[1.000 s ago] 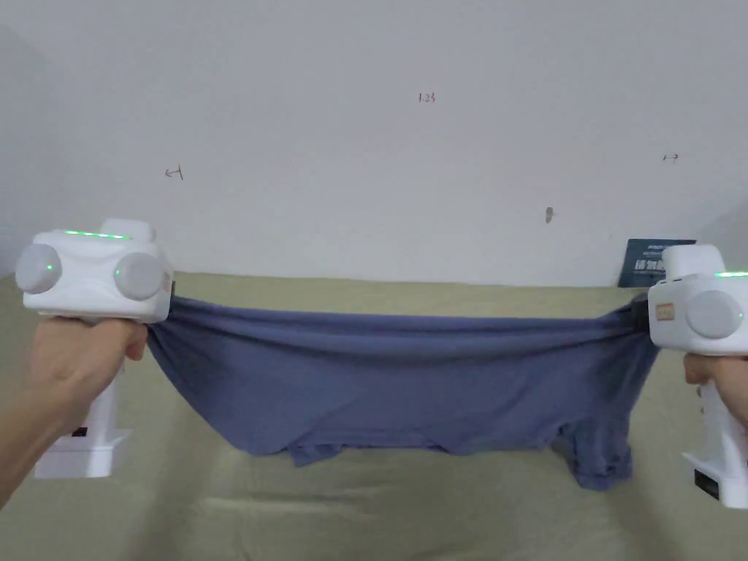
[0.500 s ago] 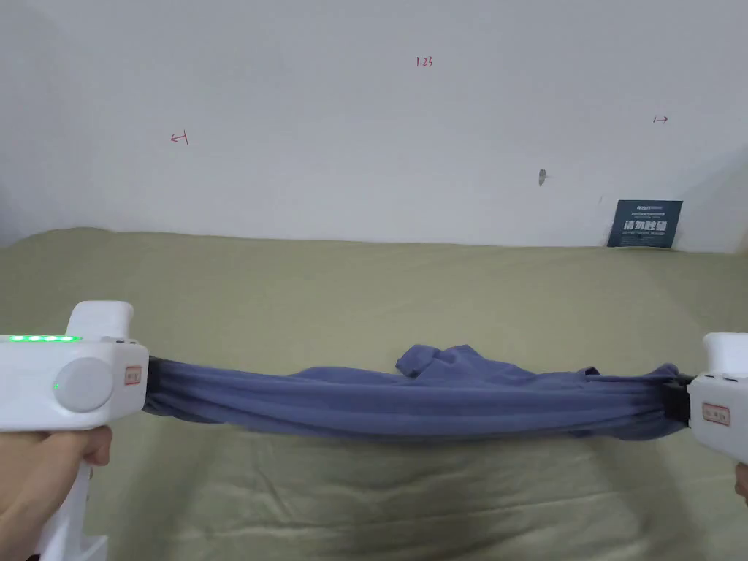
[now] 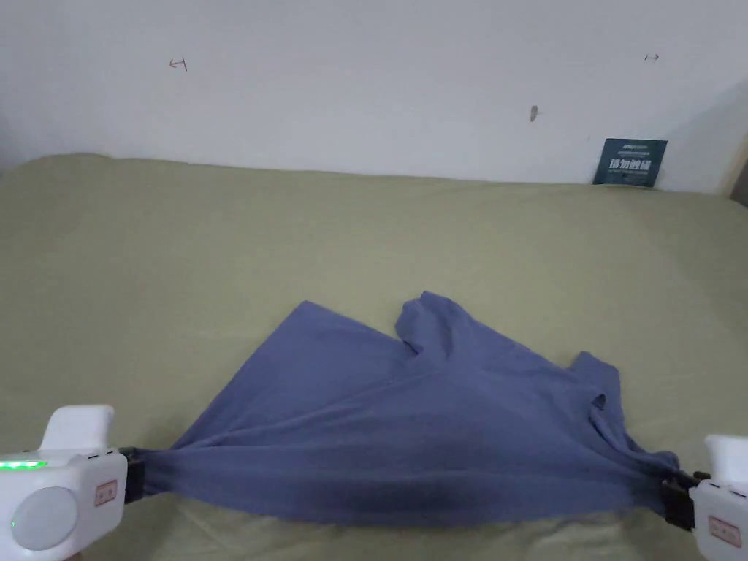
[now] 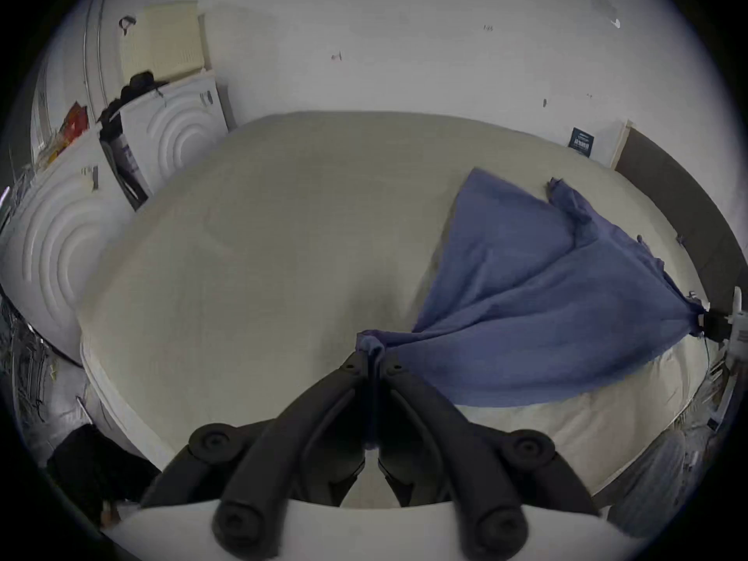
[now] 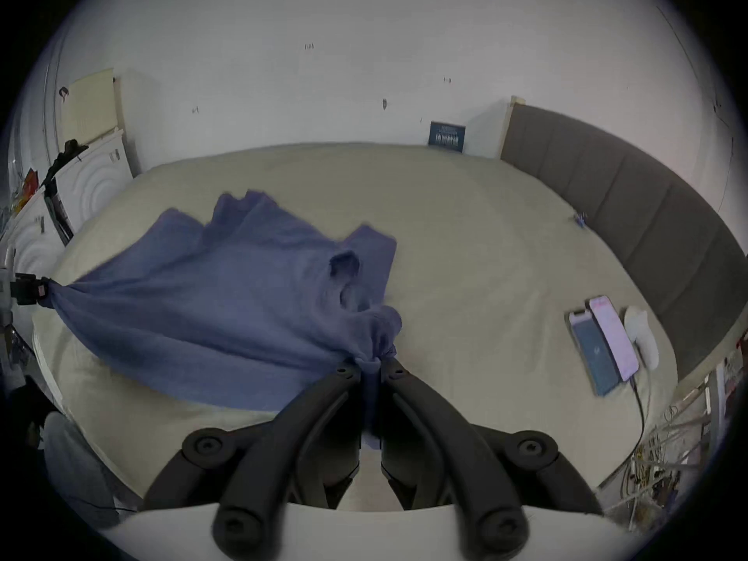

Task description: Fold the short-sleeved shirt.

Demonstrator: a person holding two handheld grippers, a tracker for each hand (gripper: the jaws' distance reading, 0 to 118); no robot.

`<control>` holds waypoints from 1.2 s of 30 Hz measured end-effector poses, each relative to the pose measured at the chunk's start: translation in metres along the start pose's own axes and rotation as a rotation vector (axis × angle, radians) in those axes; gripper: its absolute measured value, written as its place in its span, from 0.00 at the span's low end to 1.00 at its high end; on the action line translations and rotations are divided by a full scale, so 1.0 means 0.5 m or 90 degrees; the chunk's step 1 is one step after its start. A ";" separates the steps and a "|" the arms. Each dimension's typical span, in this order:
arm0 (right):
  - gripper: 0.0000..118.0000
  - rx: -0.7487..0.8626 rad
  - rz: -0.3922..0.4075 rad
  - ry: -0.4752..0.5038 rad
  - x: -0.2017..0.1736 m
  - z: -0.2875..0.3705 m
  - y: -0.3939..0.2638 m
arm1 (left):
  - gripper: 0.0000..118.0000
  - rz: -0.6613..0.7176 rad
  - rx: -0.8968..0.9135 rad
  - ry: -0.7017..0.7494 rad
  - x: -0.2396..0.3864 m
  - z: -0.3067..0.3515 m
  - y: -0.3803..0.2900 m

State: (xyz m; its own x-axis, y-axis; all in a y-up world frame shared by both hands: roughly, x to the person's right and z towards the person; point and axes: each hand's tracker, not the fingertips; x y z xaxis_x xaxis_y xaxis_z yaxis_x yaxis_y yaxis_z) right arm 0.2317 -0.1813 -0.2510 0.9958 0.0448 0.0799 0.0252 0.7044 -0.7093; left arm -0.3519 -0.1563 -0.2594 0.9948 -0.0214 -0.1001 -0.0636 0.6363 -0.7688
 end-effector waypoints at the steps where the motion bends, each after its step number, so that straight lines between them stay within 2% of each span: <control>1: 0.06 -0.005 0.001 -0.003 0.001 -0.011 -0.005 | 0.03 0.001 -0.005 0.006 -0.001 -0.011 -0.003; 8: 0.08 -0.038 -0.019 -0.008 0.003 -0.050 -0.020 | 0.03 0.028 -0.041 -0.006 -0.018 -0.037 -0.005; 9: 0.12 -0.037 -0.020 -0.009 0.002 -0.049 -0.019 | 0.03 0.029 -0.044 -0.008 -0.019 -0.036 -0.003; 10: 0.23 -0.035 -0.023 -0.011 0.001 -0.046 -0.018 | 0.09 0.032 -0.044 -0.011 -0.019 -0.031 -0.005; 11: 0.49 -0.033 -0.029 -0.015 -0.006 -0.033 -0.015 | 0.27 0.037 -0.043 -0.018 -0.021 -0.027 -0.004; 12: 0.92 -0.030 -0.032 -0.021 -0.010 -0.024 -0.012 | 0.74 0.040 -0.044 -0.021 -0.022 -0.023 -0.002; 13: 0.99 -0.027 -0.034 -0.019 -0.013 -0.017 -0.008 | 1.00 0.040 -0.044 -0.020 -0.023 -0.020 -0.002; 14: 0.94 -0.023 -0.035 -0.008 -0.021 -0.008 -0.006 | 0.99 0.044 -0.042 -0.023 -0.024 -0.017 -0.007; 15: 0.92 0.027 -0.036 0.016 -0.035 0.000 -0.002 | 0.91 0.048 -0.029 -0.013 -0.026 -0.004 -0.016; 16: 0.93 0.014 -0.016 0.020 -0.051 -0.003 -0.002 | 0.87 0.043 0.005 -0.002 -0.021 0.005 -0.015; 17: 0.92 0.013 0.000 0.019 -0.069 -0.005 -0.001 | 0.82 0.044 -0.010 -0.003 -0.017 0.009 -0.016; 18: 0.92 0.038 0.018 0.027 -0.090 -0.007 -0.004 | 0.81 0.049 0.004 0.003 -0.022 0.015 -0.023; 20: 0.90 0.069 0.024 0.061 -0.135 0.081 0.003 | 0.77 0.049 0.015 -0.008 -0.020 0.027 -0.032; 21: 0.75 0.088 0.021 0.074 -0.157 0.092 -0.001 | 0.57 0.048 0.025 -0.010 -0.016 0.033 -0.038; 22: 0.48 0.105 0.021 0.080 -0.181 0.100 -0.004 | 0.26 0.044 0.040 -0.007 -0.017 0.041 -0.045; 23: 0.07 0.119 0.027 0.077 -0.199 0.086 -0.009 | 0.00 0.041 0.049 0.007 -0.014 0.041 -0.051; 24: 0.00 0.155 0.033 0.063 -0.221 0.081 -0.025 | 0.00 0.048 0.050 0.000 -0.022 0.042 -0.061; 26: 0.00 0.128 0.030 0.107 -0.248 0.072 -0.044 | 0.00 0.086 0.036 -0.029 -0.039 0.048 -0.068; 32: 0.00 0.120 0.050 0.129 -0.317 0.077 -0.043 | 0.00 0.108 0.015 -0.036 -0.084 0.049 -0.076; 36: 0.00 0.116 0.060 0.145 -0.340 0.076 -0.046 | 0.00 0.107 0.003 -0.039 -0.105 0.029 -0.035</control>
State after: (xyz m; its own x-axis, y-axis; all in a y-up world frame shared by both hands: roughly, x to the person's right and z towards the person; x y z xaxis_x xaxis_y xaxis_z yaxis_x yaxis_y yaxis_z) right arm 0.0584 -0.1782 -0.2218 0.9876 -0.0292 -0.1544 -0.0644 0.8210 -0.5673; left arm -0.4019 -0.1553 -0.2315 0.9732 0.1330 -0.1877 -0.2291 0.6304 -0.7417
